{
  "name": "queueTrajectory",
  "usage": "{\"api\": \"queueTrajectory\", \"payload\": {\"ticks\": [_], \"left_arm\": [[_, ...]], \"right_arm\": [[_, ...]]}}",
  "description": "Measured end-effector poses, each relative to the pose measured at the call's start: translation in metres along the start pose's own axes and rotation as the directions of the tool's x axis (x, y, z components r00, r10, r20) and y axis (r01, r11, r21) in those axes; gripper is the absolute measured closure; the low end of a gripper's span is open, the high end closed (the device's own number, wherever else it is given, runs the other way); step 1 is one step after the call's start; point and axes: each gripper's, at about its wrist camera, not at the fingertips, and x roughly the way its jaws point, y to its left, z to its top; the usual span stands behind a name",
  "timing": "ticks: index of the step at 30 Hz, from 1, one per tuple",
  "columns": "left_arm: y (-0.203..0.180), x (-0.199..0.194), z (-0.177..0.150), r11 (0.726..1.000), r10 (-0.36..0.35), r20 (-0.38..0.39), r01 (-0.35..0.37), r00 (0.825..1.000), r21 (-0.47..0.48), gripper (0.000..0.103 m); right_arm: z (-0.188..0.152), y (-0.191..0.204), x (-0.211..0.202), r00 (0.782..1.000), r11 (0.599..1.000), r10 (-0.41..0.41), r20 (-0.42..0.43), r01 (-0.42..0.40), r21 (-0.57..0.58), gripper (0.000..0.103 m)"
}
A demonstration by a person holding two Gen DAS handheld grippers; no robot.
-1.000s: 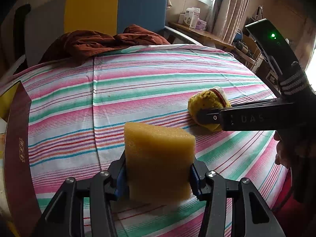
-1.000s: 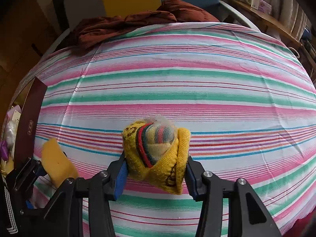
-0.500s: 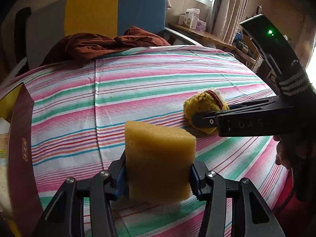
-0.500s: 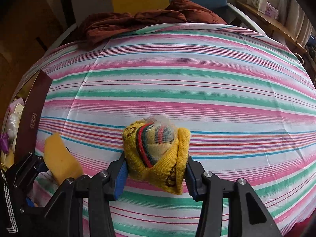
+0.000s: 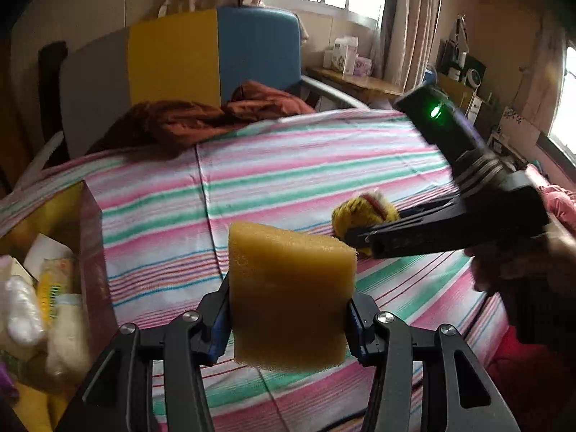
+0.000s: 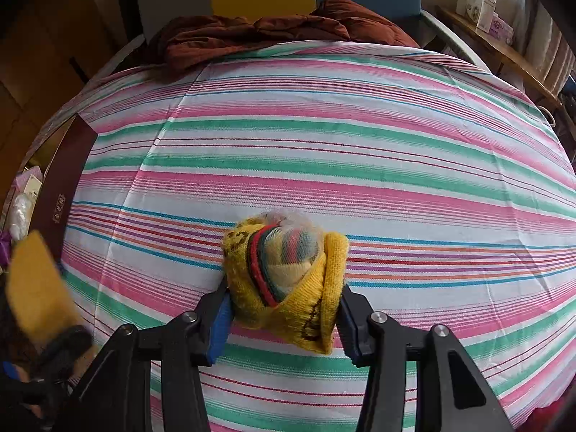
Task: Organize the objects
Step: 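Carry the yellow sponge and yellow sock into the gold tray and release both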
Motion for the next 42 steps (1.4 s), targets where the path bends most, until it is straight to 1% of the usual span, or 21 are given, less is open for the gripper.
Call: {"api": "queueTrajectory", "payload": {"ticks": [8,17,22,26,30,33,34,36,38,40,41,42], "left_arm": [[0.002,-0.029,0.005,1.0,-0.013,0.054,0.012,0.998,0.007,0.051],[0.011,-0.053,0.002,1.0,-0.024,0.074,0.025,0.997,-0.012,0.051],[0.028,-0.066,0.0,0.999,-0.023,0.084,0.026,0.996,-0.038,0.05],[0.046,-0.076,-0.007,0.997,-0.017,0.083,0.023,0.996,-0.07,0.05],[0.067,-0.087,-0.015,0.994,0.003,0.083,0.007,0.997,-0.111,0.05],[0.091,-0.099,-0.021,0.989,0.03,0.087,-0.017,0.996,-0.149,0.05],[0.103,-0.104,-0.024,0.984,0.047,0.087,-0.031,0.995,-0.173,0.05],[0.123,-0.114,-0.029,0.976,0.068,0.09,-0.047,0.994,-0.213,0.05],[0.149,-0.127,-0.036,0.961,0.112,0.097,-0.083,0.989,-0.262,0.05],[0.173,-0.136,-0.042,0.946,0.146,0.094,-0.111,0.985,-0.305,0.05],[0.185,-0.141,-0.046,0.936,0.164,0.09,-0.126,0.982,-0.328,0.05],[0.195,-0.144,-0.049,0.928,0.176,0.086,-0.137,0.981,-0.346,0.05]], "right_arm": [[-0.003,0.002,-0.002,1.0,1.0,-0.018,-0.003,0.018,-0.014,0.053],[-0.008,0.017,-0.003,1.0,0.998,-0.02,-0.014,0.019,-0.058,0.053],[-0.014,0.039,-0.005,0.999,0.995,-0.013,-0.032,0.01,-0.096,0.053],[-0.019,0.054,-0.006,0.999,0.995,-0.016,-0.048,0.011,-0.097,0.053],[-0.025,0.066,-0.011,0.998,0.996,-0.014,-0.061,0.008,-0.092,0.054],[-0.032,0.075,-0.023,0.999,0.997,-0.002,-0.046,-0.002,-0.071,0.056],[-0.034,0.079,-0.029,1.0,0.998,0.008,-0.03,-0.01,-0.066,0.056],[-0.037,0.089,-0.046,0.998,0.997,0.058,0.014,-0.057,-0.057,0.056],[-0.039,0.101,-0.059,0.994,0.994,0.095,0.05,-0.092,-0.064,0.056],[-0.04,0.121,-0.07,0.982,0.984,0.168,0.087,-0.161,-0.08,0.056],[-0.042,0.134,-0.076,0.972,0.974,0.212,0.101,-0.202,-0.099,0.056],[-0.041,0.144,-0.075,0.967,0.969,0.23,0.107,-0.218,-0.113,0.056]]}}
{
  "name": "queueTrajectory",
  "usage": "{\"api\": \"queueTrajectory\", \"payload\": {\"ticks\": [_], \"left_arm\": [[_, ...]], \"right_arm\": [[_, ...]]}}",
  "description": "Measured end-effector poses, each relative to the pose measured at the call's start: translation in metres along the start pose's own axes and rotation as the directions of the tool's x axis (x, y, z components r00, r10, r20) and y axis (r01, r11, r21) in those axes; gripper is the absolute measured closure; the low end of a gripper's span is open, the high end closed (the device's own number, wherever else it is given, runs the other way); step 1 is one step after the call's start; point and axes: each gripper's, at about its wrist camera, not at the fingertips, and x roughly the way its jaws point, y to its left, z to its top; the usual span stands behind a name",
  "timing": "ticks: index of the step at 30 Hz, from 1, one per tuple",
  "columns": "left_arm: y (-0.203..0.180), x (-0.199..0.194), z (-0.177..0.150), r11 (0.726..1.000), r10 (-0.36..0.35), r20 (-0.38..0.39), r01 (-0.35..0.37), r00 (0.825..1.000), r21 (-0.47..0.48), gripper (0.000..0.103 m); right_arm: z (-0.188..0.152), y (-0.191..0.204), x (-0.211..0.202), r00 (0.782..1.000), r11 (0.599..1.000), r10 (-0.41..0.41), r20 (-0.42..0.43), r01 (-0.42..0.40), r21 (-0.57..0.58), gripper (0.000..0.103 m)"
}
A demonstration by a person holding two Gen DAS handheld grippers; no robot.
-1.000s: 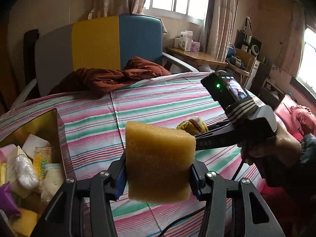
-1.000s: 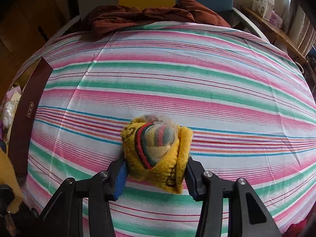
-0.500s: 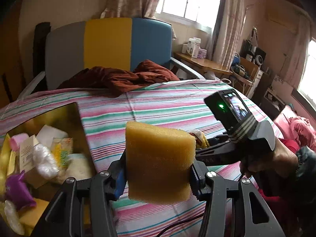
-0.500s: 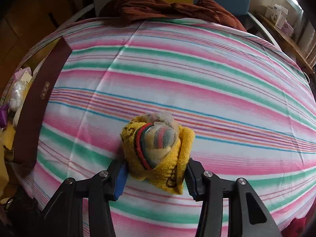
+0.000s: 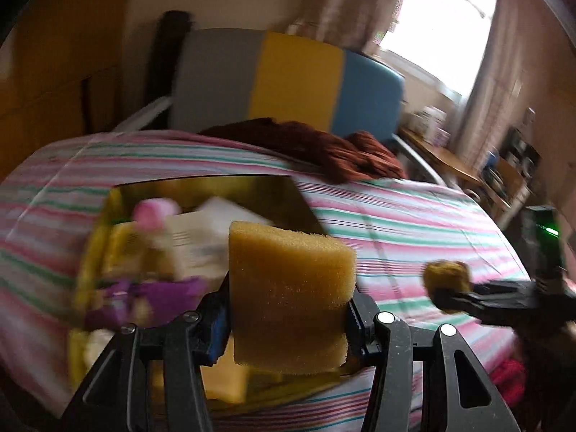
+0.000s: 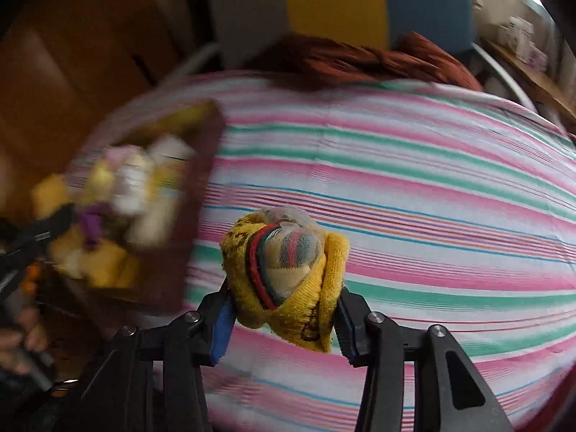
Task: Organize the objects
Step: 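Carry the yellow sponge and yellow sock into the gold tray and release both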
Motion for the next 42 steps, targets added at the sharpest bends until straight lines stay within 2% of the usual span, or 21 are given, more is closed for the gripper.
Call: {"api": "queueTrajectory", "payload": {"ticks": [5,10,13,19,22,27,31,33,34,42], "left_arm": [[0.058,-0.007,-0.001,0.99,0.068,-0.014,-0.069,0.998,-0.12,0.05],[0.103,-0.016,0.002,0.973,0.086,-0.018,-0.088,0.996,-0.215,0.05],[0.116,-0.023,0.005,0.965,0.088,-0.007,-0.087,0.996,-0.249,0.05],[0.099,-0.016,0.012,0.974,0.002,-0.013,-0.005,1.0,-0.225,0.05],[0.081,-0.001,0.015,0.977,-0.053,-0.035,0.044,0.998,-0.207,0.049],[0.057,0.022,0.017,0.979,-0.097,-0.077,0.081,0.992,-0.187,0.044],[0.057,0.029,0.013,0.983,-0.066,-0.093,0.049,0.993,-0.179,0.039],[0.063,0.027,0.013,0.98,-0.042,-0.092,0.023,0.995,-0.197,0.028],[0.066,0.025,0.012,0.98,-0.033,-0.091,0.014,0.995,-0.198,0.026],[0.091,0.008,0.013,0.963,-0.019,-0.025,0.012,1.0,-0.268,0.027]], "right_arm": [[0.004,0.065,0.004,0.991,0.987,0.127,0.036,-0.122,-0.102,0.055],[0.006,0.109,0.023,0.987,0.972,0.163,0.006,-0.16,-0.173,0.054],[0.005,0.119,0.037,0.987,0.972,0.16,-0.011,-0.16,-0.171,0.052],[-0.002,0.124,0.054,0.991,0.979,0.116,-0.06,-0.124,-0.16,0.048],[-0.004,0.119,0.056,0.992,0.981,0.111,-0.065,-0.12,-0.151,0.047],[-0.008,0.114,0.051,0.993,0.985,0.108,-0.052,-0.114,-0.133,0.047],[-0.011,0.115,0.047,0.995,0.985,0.091,-0.037,-0.096,-0.142,0.047],[-0.012,0.115,0.047,0.995,0.986,0.093,-0.033,-0.097,-0.137,0.047],[-0.013,0.115,0.045,0.995,0.986,0.094,-0.028,-0.097,-0.137,0.047],[-0.013,0.128,0.046,0.995,0.983,0.097,-0.009,-0.097,-0.157,0.047]]}}
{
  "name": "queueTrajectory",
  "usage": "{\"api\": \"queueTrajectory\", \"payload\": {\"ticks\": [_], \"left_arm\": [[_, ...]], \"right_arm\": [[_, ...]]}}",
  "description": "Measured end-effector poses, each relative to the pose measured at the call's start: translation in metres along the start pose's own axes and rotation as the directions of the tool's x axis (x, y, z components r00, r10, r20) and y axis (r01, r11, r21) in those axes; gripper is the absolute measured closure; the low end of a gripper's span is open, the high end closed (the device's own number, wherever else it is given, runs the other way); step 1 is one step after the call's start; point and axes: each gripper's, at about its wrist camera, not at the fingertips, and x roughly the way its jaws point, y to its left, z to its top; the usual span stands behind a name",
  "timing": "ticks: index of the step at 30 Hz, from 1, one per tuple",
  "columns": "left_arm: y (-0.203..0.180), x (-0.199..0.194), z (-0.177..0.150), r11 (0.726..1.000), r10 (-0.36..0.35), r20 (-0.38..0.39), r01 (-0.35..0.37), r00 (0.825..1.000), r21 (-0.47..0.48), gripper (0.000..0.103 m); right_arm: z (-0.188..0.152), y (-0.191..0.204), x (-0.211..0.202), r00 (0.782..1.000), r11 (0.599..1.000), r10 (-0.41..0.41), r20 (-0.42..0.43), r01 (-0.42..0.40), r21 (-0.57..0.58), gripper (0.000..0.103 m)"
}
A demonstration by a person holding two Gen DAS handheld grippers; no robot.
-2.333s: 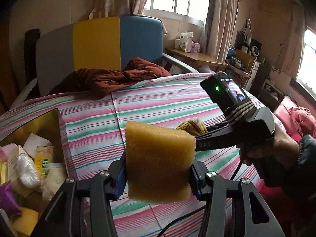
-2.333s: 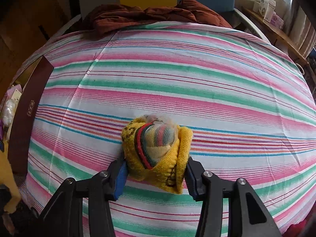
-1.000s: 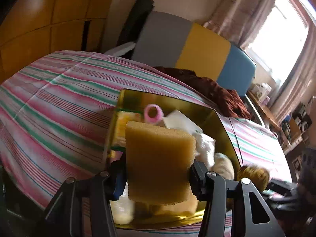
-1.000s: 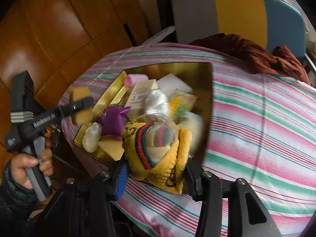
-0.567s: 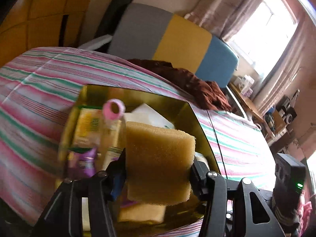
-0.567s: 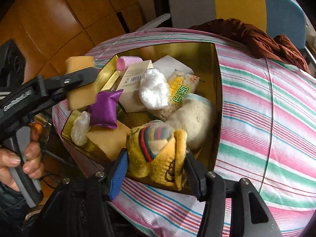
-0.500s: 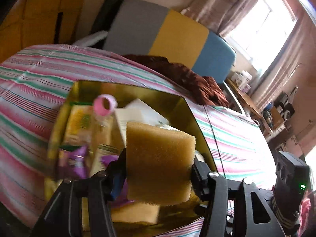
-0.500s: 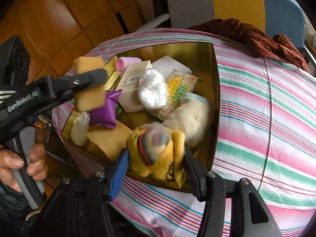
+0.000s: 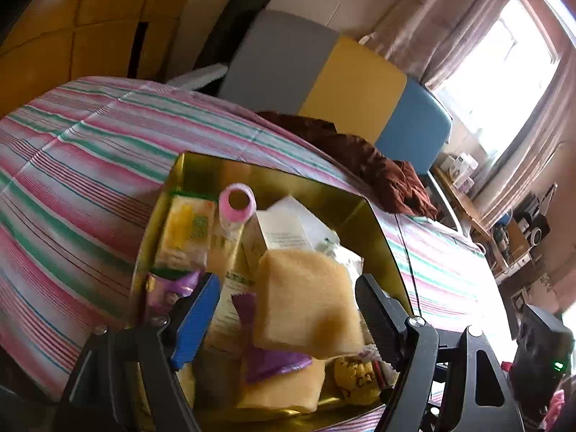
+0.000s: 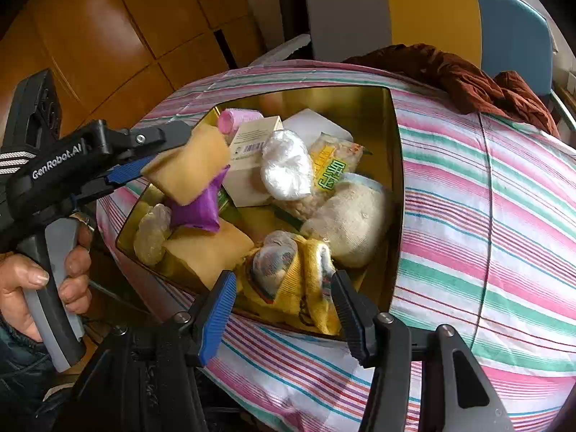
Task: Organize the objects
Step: 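Carry the yellow sponge and yellow sock into the gold tray and release both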
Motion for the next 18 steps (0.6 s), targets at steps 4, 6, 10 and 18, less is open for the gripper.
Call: {"api": "queueTrajectory", "payload": {"ticks": [4,6,10,18], "left_arm": [[-0.014,0.017,-0.007,0.995,-0.103,-0.068,0.103,0.992,0.003,0.027],[-0.026,0.022,-0.011,0.988,-0.145,-0.089,0.149,0.985,0.039,0.027],[-0.046,0.017,-0.012,0.968,-0.225,-0.078,0.232,0.971,0.095,0.025],[-0.042,-0.012,-0.01,0.971,0.103,0.055,-0.113,0.993,0.21,0.012]], "right_arm": [[-0.001,0.004,0.003,1.0,1.0,-0.024,-0.009,0.024,-0.014,0.047],[-0.003,0.004,0.004,0.999,0.999,-0.031,-0.014,0.031,-0.015,0.047],[-0.005,0.002,0.003,0.999,0.999,-0.048,-0.01,0.048,-0.01,0.047],[-0.004,0.006,-0.006,0.997,0.997,-0.076,0.032,0.076,-0.002,0.047]]}}
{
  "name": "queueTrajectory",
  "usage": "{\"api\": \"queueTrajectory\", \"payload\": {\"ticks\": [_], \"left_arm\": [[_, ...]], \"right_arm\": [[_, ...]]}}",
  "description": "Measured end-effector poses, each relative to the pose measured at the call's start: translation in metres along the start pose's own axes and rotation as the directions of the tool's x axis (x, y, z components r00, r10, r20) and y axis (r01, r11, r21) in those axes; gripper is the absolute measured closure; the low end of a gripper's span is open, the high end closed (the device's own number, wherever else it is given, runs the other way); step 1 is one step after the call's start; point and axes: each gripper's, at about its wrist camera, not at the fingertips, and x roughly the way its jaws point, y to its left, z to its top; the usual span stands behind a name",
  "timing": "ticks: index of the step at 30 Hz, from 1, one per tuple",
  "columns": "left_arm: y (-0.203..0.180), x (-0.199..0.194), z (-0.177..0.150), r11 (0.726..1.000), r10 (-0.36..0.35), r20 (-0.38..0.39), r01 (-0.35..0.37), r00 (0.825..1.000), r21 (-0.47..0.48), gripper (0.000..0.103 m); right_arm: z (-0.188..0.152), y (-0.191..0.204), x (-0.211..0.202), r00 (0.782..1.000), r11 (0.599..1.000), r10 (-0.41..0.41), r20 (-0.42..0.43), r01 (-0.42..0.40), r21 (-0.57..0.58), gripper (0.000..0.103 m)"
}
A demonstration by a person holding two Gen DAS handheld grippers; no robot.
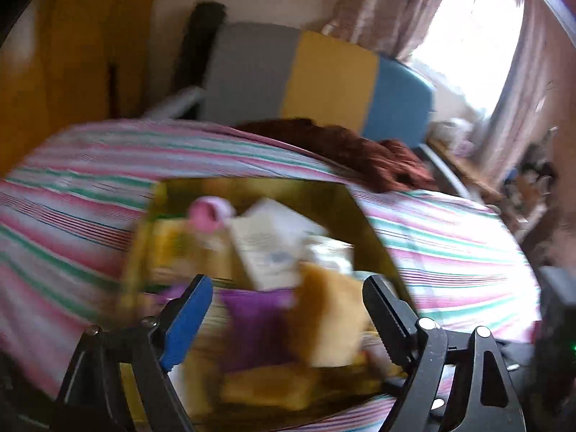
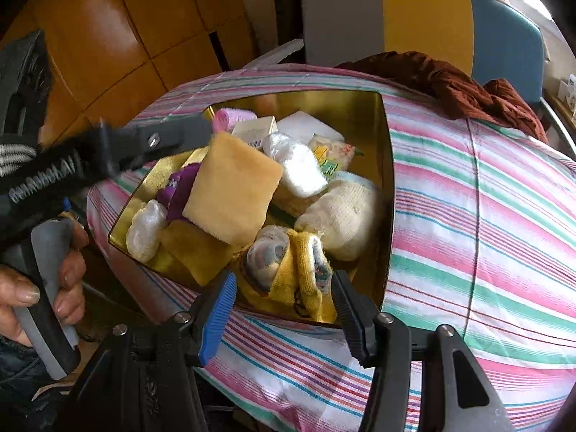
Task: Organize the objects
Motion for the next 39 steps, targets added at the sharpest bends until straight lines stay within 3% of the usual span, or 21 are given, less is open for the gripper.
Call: {"api": "queueTrajectory", "payload": {"ticks": [1,4,9,16,21,26,28,31,39], "left_arm": [[0.003,-0.007,-0.001,0.998,0.065,0.019,-0.065,0.998,-0.001,0.009],[0.008,-0.023,-0.007,0.988,0.155,0.057,-0.155,0.986,-0.003,0.002],[0.011,-0.04,-0.016,0.972,0.233,0.084,-0.233,0.969,-0.005,0.0],[0.01,-0.054,-0.03,0.95,0.311,0.083,-0.311,0.947,-0.017,0.0],[0.004,-0.06,-0.037,0.953,0.304,0.095,-0.303,0.948,-0.023,0.0],[0.005,-0.068,-0.035,0.981,0.192,0.117,-0.187,0.974,-0.051,0.0],[0.006,-0.069,-0.035,0.979,0.201,0.125,-0.195,0.972,-0.063,0.001],[0.004,-0.07,-0.037,0.963,0.27,0.153,-0.266,0.951,-0.047,0.008],[0.011,-0.066,-0.039,0.958,0.287,0.136,-0.282,0.948,-0.05,0.011]], "right_arm": [[0.001,0.001,-0.002,1.0,1.0,-0.017,0.014,0.017,0.004,0.047],[0.003,0.001,-0.01,0.997,0.998,-0.059,0.057,0.057,0.03,0.047],[0.008,0.001,-0.021,0.987,0.992,-0.116,0.114,0.109,0.065,0.047],[0.005,0.006,-0.031,0.982,0.99,-0.13,0.139,0.12,0.08,0.047],[0.001,0.013,-0.03,0.983,0.991,-0.126,0.136,0.118,0.069,0.047],[-0.003,0.02,-0.029,0.983,0.992,-0.125,0.135,0.119,0.051,0.047],[-0.003,0.02,-0.028,0.984,0.992,-0.124,0.131,0.118,0.052,0.047],[-0.003,0.02,-0.026,0.984,0.992,-0.123,0.125,0.118,0.052,0.047],[-0.005,0.019,-0.021,0.986,0.992,-0.124,0.111,0.119,0.051,0.047]]}}
